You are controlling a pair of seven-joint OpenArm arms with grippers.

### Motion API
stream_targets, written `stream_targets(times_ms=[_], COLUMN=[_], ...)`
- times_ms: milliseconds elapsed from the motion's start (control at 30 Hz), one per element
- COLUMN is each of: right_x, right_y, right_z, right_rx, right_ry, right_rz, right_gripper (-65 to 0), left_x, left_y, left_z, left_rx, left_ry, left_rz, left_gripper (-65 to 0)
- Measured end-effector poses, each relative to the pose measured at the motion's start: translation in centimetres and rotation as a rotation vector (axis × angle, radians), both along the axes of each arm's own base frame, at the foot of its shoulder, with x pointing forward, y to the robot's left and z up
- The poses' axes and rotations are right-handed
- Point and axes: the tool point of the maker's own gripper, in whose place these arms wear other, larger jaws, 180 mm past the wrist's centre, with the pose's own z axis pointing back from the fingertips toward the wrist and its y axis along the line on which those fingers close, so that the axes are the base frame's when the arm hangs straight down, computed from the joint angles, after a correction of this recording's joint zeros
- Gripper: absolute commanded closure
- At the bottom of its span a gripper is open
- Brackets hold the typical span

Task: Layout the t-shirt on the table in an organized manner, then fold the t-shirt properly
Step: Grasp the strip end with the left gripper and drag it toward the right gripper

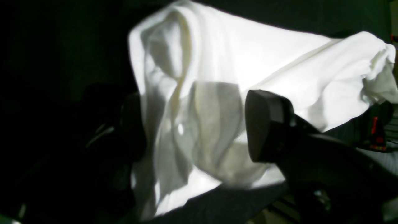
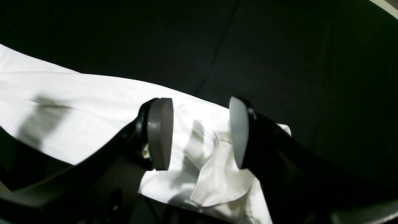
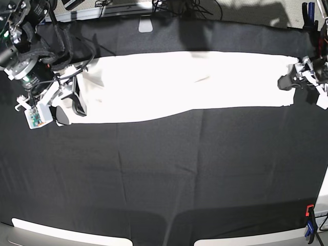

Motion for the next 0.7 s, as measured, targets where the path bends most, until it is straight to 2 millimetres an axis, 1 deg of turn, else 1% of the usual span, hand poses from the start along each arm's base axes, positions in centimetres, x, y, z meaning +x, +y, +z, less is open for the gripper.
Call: stream_targets(times_ms=[100, 200, 300, 367, 400, 433, 467, 500, 567, 600, 700], right_x=[0.0, 0.0, 0.0, 0.0, 0.0, 0.0, 0.0, 0.0, 0.0, 0.0, 0.0], right_y=[0.0, 0.0, 0.0, 0.0, 0.0, 0.0, 0.0, 0.0, 0.0, 0.0, 0.0], right_z=[0.0, 0.0, 0.0, 0.0, 0.0, 0.0, 0.0, 0.0, 0.0, 0.0, 0.0], right_rx=[-0.001, -0.001, -0.001, 0.0, -0.001, 0.0, 0.0, -0.001, 0.0, 0.0, 0.0], right_ry=[0.0, 0.0, 0.0, 0.0, 0.0, 0.0, 0.0, 0.0, 0.0, 0.0, 0.0], right_rz=[0.0, 0.0, 0.0, 0.0, 0.0, 0.0, 0.0, 0.0, 0.0, 0.0, 0.0], right_gripper=[-28.6, -28.6, -28.6, -28.6, -28.6, -28.6, -28.6, -28.6, -28.6, -28.6, -28.6], left_x=[-0.5, -1.2, -1.7, -1.6, -1.6, -1.6, -1.7, -1.7, -1.8, -1.5, -0.3], left_y=[-0.8, -0.9, -1.5, -1.7, -1.8, -1.9, -1.9, -1.9, -1.7, -1.6, -0.3], left_z=[-0.3, -0.6, -0.3, -0.1, -0.1, 0.0, -0.1, -0.1, -0.3, -0.3, -0.6], left_rx=[-0.02, -0.013, -0.049, -0.07, -0.074, -0.076, -0.076, -0.075, -0.065, -0.067, 0.0], left_ry=[0.023, 0.053, 0.071, 0.061, 0.06, 0.059, 0.06, 0.062, 0.072, 0.052, 0.0], left_rz=[-0.018, -0.051, -0.076, -0.07, -0.069, -0.069, -0.069, -0.07, -0.063, -0.042, 0.016], left_gripper=[-44.3, -44.3, -44.2, -43.3, -40.8, -36.9, -31.4, -24.2, -5.2, 0.0, 0.0])
